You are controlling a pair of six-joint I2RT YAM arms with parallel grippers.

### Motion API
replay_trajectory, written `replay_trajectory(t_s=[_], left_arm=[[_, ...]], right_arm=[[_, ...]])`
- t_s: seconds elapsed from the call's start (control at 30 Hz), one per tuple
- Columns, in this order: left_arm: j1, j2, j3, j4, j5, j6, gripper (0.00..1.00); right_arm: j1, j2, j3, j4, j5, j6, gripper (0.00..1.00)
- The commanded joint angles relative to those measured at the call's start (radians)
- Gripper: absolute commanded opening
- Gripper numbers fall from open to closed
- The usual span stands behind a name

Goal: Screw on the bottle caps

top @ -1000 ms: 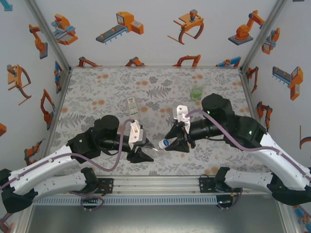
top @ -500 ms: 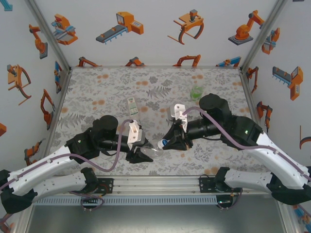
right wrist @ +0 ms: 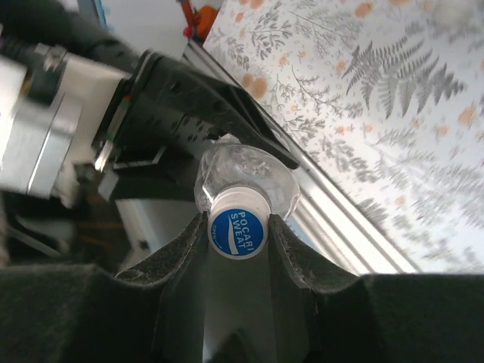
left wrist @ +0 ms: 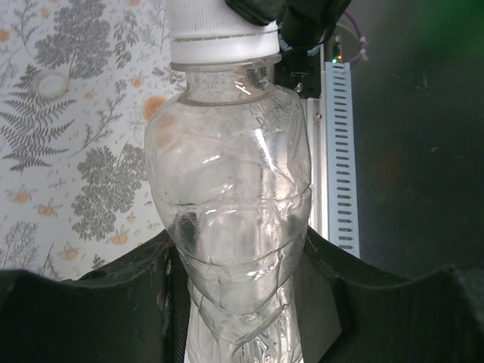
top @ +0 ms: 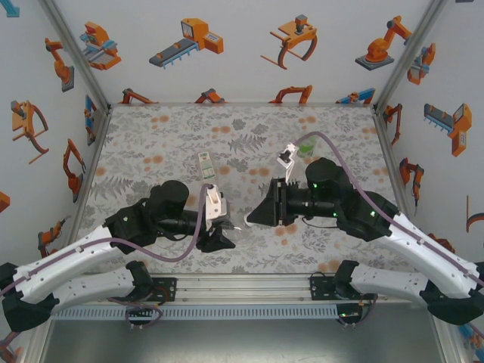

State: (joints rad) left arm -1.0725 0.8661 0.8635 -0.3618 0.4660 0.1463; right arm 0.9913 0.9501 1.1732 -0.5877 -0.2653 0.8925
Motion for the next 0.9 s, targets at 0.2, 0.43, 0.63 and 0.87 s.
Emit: replay_trajectory(t_s=[0.2, 0.43, 0.63, 0.87], left_arm=[[-0.006, -0.013, 0.037, 0.056, -0.073, 0.027, 0.38], [-0.006, -0.091, 0.014, -0.008, -0.288, 0.002, 0.69], [0.000, -0.205, -0.040, -0.108, -0.515, -0.126, 0.78], [0.011, -0.303, -0.085, -0.215, -0.605, -0.336, 0.79]], right_arm=[[-0.003, 0.032, -0.017, -0.041, 0.136, 0.339, 0.00], [-0.127, 0.126, 0.112, -0.303, 0.189, 0.039, 0.00], [-0.311, 0.288, 0.238, -0.356, 0.213, -0.268, 0.00], [-0.435, 0.608, 0.511, -0.352, 0.312, -0.594, 0.00]])
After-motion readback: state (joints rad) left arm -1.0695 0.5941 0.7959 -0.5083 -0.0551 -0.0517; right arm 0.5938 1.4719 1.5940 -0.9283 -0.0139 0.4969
